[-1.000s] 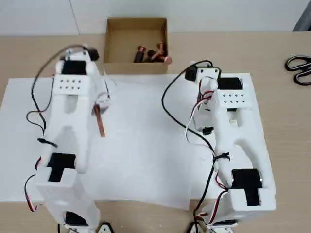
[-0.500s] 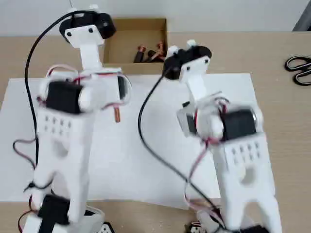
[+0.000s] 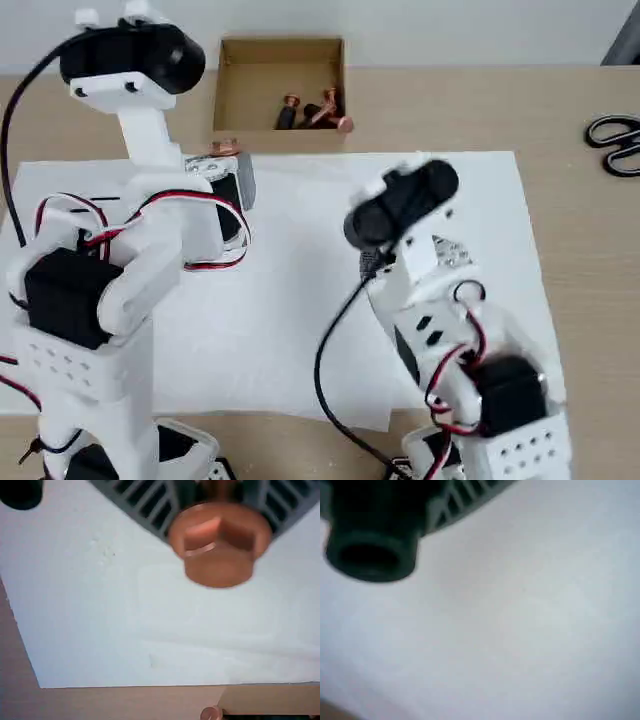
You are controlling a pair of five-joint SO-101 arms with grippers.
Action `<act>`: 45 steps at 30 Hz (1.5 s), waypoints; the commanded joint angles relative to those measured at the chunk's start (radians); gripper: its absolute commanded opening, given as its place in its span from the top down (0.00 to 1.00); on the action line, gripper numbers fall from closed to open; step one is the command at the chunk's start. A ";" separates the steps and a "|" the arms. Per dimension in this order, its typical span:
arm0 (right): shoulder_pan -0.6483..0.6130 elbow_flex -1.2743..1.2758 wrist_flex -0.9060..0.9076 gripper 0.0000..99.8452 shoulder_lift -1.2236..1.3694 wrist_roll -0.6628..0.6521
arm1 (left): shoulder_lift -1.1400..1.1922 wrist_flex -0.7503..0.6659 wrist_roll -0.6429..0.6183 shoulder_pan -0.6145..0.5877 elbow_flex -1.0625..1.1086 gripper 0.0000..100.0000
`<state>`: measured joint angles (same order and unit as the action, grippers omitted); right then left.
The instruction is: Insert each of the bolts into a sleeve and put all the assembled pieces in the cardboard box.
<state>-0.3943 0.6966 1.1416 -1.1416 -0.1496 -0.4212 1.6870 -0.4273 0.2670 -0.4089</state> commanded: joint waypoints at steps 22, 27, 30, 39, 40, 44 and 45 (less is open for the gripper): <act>-0.007 0.839 -0.549 1.00 -0.621 0.163 | -0.034 -0.319 -0.143 0.026 0.305 0.99; -0.007 0.852 -0.547 1.00 -0.613 0.195 | -0.069 -0.319 -0.138 0.129 0.280 0.99; -0.008 0.879 -0.549 1.00 -0.619 0.196 | -0.181 -0.327 -0.137 0.195 0.271 0.99; -0.136 0.914 -0.555 1.00 -0.621 0.195 | -0.407 -0.629 -0.031 0.207 0.720 0.99; -0.137 0.914 -0.555 1.00 -0.621 0.195 | -0.420 -0.700 -0.021 0.207 0.797 0.99; -0.142 0.914 -0.555 1.00 -0.621 0.198 | -0.465 -0.954 0.009 0.209 1.067 0.99; -0.142 0.914 -0.555 1.00 -0.621 0.198 | -0.474 -1.000 0.011 0.209 1.121 0.99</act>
<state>-0.5309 1.6187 0.6091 -1.7568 0.0361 -0.8477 0.8600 -0.4335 0.4710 0.5715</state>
